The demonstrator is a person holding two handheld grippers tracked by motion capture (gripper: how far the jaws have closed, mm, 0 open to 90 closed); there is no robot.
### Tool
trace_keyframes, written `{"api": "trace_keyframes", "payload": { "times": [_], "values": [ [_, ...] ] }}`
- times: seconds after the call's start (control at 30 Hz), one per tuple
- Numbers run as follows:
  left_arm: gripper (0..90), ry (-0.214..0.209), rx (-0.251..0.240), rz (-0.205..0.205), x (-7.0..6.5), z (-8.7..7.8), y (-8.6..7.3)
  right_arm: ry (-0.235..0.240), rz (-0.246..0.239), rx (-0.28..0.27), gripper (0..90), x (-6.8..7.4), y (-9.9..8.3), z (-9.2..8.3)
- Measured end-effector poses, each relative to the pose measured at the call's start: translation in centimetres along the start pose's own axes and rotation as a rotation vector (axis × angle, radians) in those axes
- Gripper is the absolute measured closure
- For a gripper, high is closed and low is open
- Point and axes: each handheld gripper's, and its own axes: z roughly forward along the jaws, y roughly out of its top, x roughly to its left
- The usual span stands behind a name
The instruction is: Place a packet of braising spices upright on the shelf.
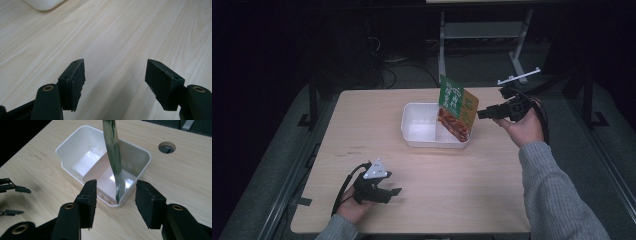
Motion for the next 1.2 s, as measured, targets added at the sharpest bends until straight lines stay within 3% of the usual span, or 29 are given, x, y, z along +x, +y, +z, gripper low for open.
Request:
{"api": "trace_keyframes", "payload": {
  "times": [1.2],
  "values": [
    [31.6,0.003,-0.001,-0.003,0.0,0.0,0.0,0.068,0.056,0.009,46.0,-1.2,-6.6,0.4]
  ]
}}
